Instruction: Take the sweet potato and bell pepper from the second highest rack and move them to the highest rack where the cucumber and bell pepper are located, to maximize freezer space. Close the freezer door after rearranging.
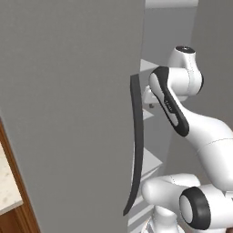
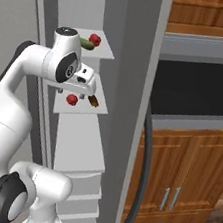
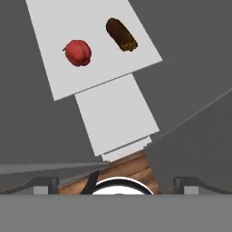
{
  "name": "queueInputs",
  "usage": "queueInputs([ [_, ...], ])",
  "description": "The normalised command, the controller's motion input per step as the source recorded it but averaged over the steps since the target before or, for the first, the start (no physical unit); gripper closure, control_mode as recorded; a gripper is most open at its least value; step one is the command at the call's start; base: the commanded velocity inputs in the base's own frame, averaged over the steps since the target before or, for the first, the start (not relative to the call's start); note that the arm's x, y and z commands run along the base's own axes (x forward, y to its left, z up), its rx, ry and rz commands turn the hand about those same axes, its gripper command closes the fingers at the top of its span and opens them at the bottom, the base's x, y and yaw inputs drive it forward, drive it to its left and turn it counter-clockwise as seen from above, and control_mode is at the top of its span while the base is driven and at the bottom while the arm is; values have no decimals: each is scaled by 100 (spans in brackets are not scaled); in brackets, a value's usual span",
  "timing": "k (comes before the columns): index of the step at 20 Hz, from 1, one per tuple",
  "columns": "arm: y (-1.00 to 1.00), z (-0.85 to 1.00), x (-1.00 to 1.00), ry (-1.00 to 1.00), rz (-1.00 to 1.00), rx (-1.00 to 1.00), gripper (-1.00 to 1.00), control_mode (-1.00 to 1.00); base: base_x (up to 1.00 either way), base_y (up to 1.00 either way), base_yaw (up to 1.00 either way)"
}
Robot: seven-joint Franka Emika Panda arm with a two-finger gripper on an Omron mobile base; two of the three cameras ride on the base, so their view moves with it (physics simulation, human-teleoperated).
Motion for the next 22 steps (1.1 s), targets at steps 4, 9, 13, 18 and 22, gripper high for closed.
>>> queueInputs([
  [4, 0, 0, 0, 0, 0, 0, -100, 100, 57, -27, 13],
  [9, 0, 0, 0, 0, 0, 0, -100, 100, 41, -26, 15],
  [13, -18, -17, 4, -3, 27, 3, -100, -100, 4, -7, 5],
  [18, -26, -44, 20, -3, 43, 0, -100, -100, 0, 0, 0],
  [22, -5, -57, 38, -4, 24, -3, -100, -100, 0, 0, 0],
])
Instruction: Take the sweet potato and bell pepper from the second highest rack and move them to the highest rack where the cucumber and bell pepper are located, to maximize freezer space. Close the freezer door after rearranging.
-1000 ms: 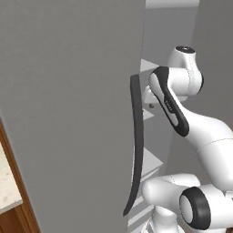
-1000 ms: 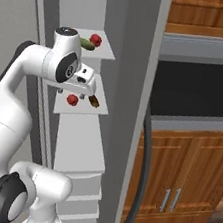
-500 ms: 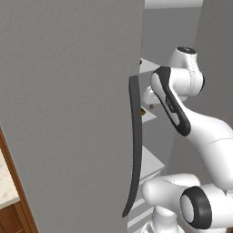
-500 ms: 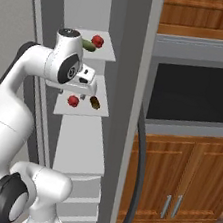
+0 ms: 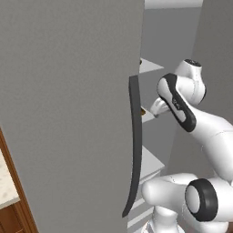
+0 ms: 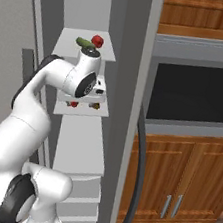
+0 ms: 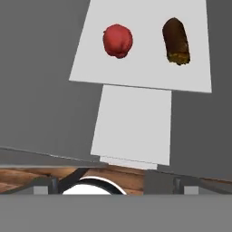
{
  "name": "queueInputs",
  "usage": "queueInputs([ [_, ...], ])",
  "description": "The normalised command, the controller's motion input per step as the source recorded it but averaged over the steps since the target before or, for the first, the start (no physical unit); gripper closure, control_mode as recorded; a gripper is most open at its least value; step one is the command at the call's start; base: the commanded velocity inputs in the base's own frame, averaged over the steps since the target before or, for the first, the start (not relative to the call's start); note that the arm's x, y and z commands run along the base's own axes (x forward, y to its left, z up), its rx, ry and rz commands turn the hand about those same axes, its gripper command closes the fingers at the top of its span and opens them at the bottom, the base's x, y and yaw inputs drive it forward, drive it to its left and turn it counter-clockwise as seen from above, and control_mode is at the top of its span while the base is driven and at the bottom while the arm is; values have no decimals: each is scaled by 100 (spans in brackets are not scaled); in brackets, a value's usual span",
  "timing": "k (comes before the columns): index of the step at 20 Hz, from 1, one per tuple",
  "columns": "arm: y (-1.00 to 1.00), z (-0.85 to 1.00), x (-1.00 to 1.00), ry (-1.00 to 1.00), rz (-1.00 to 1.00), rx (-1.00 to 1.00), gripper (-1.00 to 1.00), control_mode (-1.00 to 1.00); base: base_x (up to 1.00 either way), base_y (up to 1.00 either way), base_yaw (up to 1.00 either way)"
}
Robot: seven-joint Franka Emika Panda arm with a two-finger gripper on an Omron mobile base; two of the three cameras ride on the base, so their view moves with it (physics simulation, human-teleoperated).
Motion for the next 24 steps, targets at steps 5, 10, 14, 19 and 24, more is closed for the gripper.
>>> queueInputs([
  [5, 0, -41, 52, 0, 0, -7, -100, -100, 0, 0, 0],
  [10, 0, -23, 65, 0, 0, 0, -100, -100, 0, 0, 0],
  [14, 7, -12, 66, 0, 0, 2, -100, -100, 0, 0, 0],
  [19, 8, -6, 60, 0, -7, 1, -100, -100, 0, 0, 0],
  [24, 1, -13, 50, 0, -6, 0, -100, -100, 0, 0, 0],
])
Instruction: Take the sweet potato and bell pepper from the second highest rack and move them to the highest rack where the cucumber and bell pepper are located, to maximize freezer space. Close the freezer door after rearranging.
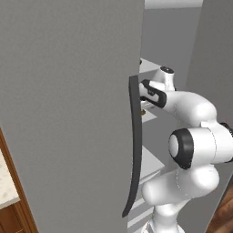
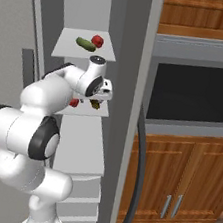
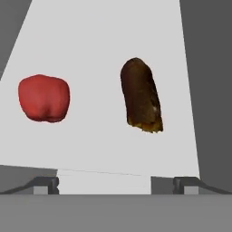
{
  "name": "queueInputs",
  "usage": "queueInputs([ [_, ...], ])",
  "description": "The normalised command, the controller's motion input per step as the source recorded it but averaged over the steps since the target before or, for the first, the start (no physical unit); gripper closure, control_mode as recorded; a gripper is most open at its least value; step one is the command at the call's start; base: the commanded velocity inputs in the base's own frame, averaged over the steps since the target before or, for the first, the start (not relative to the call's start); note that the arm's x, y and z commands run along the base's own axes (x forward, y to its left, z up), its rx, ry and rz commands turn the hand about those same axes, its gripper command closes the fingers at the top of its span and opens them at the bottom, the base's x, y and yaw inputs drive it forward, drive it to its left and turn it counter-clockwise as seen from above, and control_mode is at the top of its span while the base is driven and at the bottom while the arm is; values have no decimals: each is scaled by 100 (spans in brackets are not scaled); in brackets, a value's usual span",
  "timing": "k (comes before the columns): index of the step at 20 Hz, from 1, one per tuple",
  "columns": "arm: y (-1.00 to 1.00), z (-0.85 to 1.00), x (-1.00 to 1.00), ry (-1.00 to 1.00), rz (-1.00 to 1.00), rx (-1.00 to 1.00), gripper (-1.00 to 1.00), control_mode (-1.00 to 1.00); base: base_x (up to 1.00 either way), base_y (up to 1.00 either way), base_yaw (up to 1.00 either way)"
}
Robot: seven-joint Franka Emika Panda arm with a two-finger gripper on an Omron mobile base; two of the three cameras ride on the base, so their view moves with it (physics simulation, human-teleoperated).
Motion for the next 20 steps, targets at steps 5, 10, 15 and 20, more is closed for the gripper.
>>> queueInputs([
  [5, 6, -23, 42, 0, -3, 0, -100, -100, 0, 0, 0],
  [10, 4, -29, 23, 0, 0, 0, -100, -100, 0, 0, 0],
  [15, 0, -19, 21, 0, 0, 0, -100, -100, 0, 0, 0],
  [20, 0, -13, 28, 0, 0, 0, -100, -100, 0, 0, 0],
])
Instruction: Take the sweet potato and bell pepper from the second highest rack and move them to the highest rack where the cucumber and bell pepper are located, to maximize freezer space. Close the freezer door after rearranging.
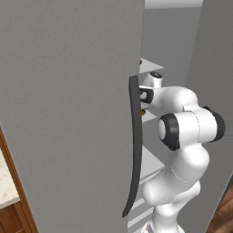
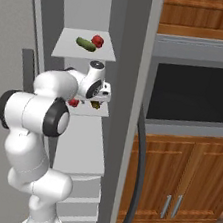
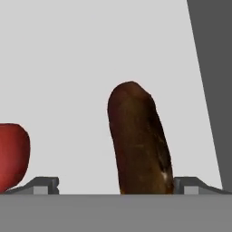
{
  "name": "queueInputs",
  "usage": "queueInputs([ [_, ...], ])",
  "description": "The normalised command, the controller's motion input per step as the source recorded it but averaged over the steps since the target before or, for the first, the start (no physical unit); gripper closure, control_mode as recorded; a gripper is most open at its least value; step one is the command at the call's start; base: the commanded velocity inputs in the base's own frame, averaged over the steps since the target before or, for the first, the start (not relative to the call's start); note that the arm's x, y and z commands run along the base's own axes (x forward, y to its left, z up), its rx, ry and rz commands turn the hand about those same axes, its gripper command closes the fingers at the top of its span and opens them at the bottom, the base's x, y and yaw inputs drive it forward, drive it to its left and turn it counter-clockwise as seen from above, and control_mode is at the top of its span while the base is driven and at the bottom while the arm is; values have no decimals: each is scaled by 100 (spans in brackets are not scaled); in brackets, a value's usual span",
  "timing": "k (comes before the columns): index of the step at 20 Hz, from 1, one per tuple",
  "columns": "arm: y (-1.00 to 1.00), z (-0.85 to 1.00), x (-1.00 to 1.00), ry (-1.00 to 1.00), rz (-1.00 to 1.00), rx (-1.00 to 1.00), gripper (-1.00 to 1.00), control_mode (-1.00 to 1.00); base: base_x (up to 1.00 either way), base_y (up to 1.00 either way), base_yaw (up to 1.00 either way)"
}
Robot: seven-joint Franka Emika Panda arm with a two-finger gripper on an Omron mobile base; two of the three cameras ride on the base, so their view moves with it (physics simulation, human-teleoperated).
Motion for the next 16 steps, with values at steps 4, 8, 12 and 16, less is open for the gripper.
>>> queueInputs([
  [4, 0, -17, 32, 0, 0, 0, -100, -100, 0, 0, 0],
  [8, -8, -12, 32, -1, 0, 0, -100, -100, 0, 0, 0],
  [12, -14, -11, 21, -1, 0, 0, -100, -100, 0, 0, 0],
  [16, -3, -22, 12, 0, 0, 0, -100, -100, 0, 0, 0],
])
